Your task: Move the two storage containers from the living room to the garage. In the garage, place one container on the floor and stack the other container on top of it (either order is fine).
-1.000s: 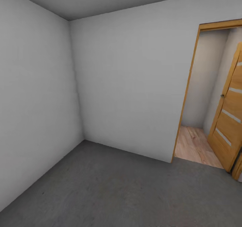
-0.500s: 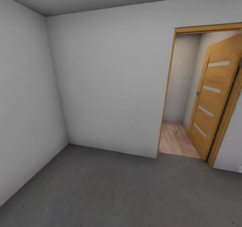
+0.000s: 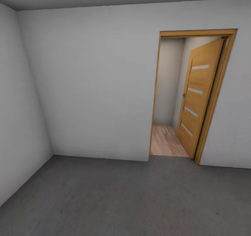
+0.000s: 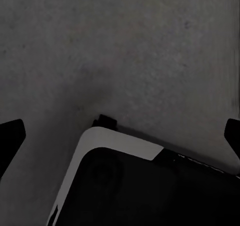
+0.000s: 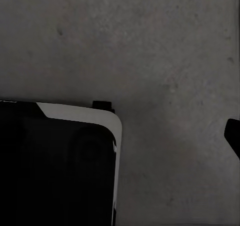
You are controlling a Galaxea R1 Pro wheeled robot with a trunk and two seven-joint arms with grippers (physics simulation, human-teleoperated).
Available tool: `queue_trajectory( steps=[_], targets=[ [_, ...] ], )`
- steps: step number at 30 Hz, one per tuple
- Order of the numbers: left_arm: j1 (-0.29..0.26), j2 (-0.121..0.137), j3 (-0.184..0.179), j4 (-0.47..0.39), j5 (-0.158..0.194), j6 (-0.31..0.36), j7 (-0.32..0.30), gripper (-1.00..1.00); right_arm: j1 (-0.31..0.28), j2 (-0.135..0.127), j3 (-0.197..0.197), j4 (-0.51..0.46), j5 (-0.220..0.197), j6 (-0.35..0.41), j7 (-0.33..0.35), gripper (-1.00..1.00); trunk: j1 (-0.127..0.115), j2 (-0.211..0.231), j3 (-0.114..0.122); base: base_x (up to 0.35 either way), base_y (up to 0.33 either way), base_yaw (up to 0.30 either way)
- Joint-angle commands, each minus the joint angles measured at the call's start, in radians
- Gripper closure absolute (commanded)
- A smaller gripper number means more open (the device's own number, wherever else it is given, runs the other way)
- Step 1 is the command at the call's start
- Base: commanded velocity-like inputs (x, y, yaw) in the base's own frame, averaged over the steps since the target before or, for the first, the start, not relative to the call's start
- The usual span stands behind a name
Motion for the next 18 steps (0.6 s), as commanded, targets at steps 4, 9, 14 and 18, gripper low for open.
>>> queue_trajectory(
  steps=[4, 9, 14, 18],
  targets=[
    [0.000, 0.000, 0.008, 0.001, 0.001, -0.003, -0.002, -1.00, -0.001, 0.001, 0.008, 0.003, -0.007, -0.005, 0.000, -1.00, 0.000, -0.001, -0.002, 0.000, 0.000, -0.300],
    [-0.001, 0.000, 0.008, 0.001, 0.000, -0.003, -0.002, -1.00, -0.001, 0.000, 0.008, 0.003, -0.007, -0.005, 0.000, -1.00, 0.000, -0.001, -0.002, 0.000, 0.000, -0.300],
    [0.000, 0.000, 0.008, 0.001, 0.001, -0.003, -0.002, -1.00, -0.001, 0.000, 0.008, 0.003, -0.007, -0.005, 0.000, -1.00, 0.000, -0.001, -0.002, 0.000, 0.000, -0.300],
    [-0.001, 0.000, 0.007, 0.001, 0.000, -0.003, -0.002, -1.00, -0.001, 0.000, 0.008, 0.003, -0.007, -0.005, 0.000, -1.00, 0.000, -0.001, -0.002, 0.000, 0.000, -0.300]
  ],
)
